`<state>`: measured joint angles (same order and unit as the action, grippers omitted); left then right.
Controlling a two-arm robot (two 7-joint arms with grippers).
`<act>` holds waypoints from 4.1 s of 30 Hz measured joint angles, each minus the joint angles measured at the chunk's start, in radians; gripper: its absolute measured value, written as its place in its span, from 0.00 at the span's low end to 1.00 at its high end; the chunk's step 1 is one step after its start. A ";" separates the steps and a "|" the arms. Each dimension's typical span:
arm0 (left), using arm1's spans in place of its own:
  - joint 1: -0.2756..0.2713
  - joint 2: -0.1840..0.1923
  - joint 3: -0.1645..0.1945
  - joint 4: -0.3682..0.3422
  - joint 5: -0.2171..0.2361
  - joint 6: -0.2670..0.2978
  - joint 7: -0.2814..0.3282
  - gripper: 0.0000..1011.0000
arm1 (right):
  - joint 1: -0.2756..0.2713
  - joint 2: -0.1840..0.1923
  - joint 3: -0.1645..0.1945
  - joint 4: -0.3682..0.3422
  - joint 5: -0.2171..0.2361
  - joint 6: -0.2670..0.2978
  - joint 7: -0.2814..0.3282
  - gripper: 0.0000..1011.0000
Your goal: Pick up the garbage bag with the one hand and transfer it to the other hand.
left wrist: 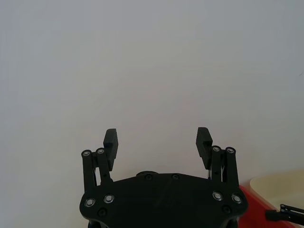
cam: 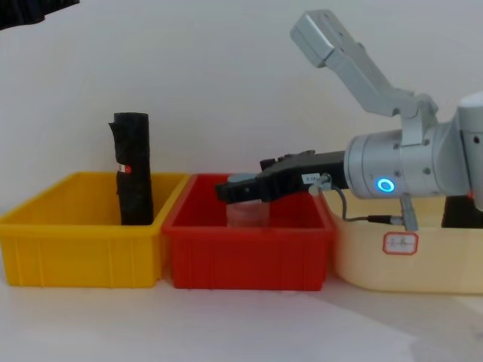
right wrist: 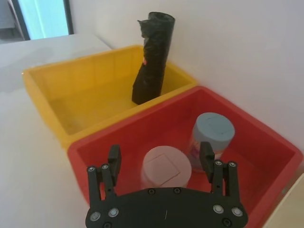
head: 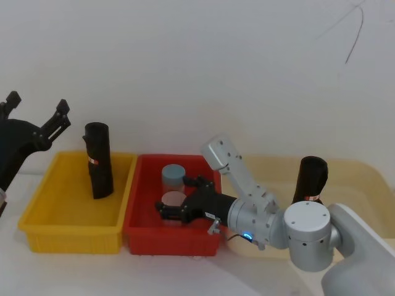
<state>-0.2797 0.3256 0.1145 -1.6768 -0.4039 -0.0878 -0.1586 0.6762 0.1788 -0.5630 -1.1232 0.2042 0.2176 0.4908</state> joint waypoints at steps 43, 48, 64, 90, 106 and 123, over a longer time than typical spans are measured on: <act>0.000 0.000 0.000 0.000 0.000 0.000 0.000 0.99 | 0.087 -0.036 -0.036 0.141 -0.077 0.034 0.038 0.68; 0.000 0.000 0.000 0.000 0.000 0.000 0.000 0.99 | 0.086 -0.033 -0.031 0.128 -0.076 0.036 0.039 0.68; 0.000 0.000 -0.001 0.000 0.000 0.000 0.000 0.99 | 0.055 -0.001 0.048 -0.003 -0.024 0.031 -0.007 0.68; 0.000 0.000 -0.001 0.000 0.000 0.000 0.000 0.99 | -0.055 0.108 0.182 -0.112 -0.019 0.041 -0.155 0.68; 0.000 0.000 0.000 0.000 0.000 0.000 0.000 0.99 | -0.092 0.123 0.200 -0.121 -0.035 0.034 -0.163 0.99; 0.000 0.000 0.000 0.000 0.000 0.000 0.000 0.99 | -0.172 0.133 0.242 -0.288 0.038 0.012 -0.118 0.99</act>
<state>-0.2797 0.3255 0.1141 -1.6767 -0.4040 -0.0877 -0.1588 0.5043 0.3116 -0.3208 -1.4112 0.2426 0.2292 0.3733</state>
